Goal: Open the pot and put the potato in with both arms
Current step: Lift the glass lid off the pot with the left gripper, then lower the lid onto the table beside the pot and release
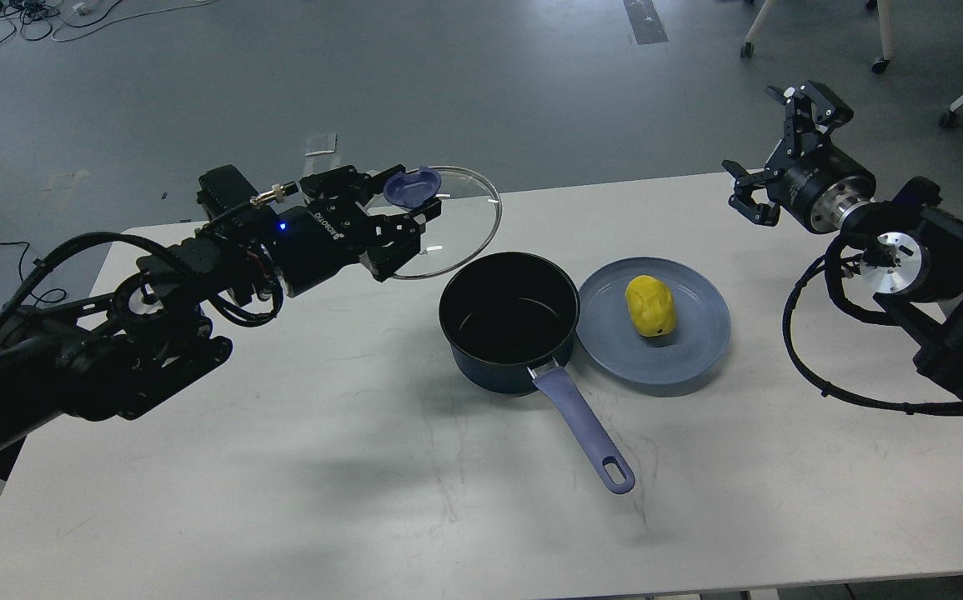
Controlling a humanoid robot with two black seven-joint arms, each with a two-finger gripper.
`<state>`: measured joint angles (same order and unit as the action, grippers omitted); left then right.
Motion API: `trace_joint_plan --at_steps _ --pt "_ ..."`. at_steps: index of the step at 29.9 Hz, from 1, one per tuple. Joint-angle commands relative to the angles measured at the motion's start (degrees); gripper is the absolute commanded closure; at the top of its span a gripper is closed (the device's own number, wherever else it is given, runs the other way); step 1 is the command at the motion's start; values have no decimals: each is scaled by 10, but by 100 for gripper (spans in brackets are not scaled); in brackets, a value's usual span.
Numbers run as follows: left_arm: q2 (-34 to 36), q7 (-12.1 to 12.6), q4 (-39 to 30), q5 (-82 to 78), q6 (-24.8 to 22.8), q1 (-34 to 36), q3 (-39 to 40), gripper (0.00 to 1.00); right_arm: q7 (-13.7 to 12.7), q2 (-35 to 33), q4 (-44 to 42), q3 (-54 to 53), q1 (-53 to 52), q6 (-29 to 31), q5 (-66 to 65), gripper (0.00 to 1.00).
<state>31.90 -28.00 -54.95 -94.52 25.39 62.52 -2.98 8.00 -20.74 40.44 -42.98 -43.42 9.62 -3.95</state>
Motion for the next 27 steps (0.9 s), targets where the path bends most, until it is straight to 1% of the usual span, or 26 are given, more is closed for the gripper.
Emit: trace_joint_plan --at_steps 1,5,7,14,17,22,23,24,27 --pt "17 0 -6 0 3 8 0 38 0 2 2 0 -1 -5 0 0" --pt "28 0 -10 -1 8 6 0 38 0 3 2 0 -2 -7 0 0" --pt "37 0 -12 -2 25 1 -4 38 0 3 2 0 -2 -7 0 0" --pt "76 0 -19 -1 26 -8 -4 38 0 1 5 0 -4 -24 0 0" --pt "85 0 -19 -1 26 -27 -4 38 0 1 5 0 -4 -25 0 0" --pt "96 0 -19 -2 26 -106 -6 37 -1 0 4 1 -7 -32 -1 0" --pt "96 0 -19 -2 26 -106 -6 37 -1 0 4 1 -7 -32 -1 0" --pt "98 0 -18 -2 26 -122 -6 37 -1 0 4 1 -9 -32 -1 0" --pt "105 0 -13 -2 26 -143 -6 37 -1 -1 4 1 -11 -34 -1 0"
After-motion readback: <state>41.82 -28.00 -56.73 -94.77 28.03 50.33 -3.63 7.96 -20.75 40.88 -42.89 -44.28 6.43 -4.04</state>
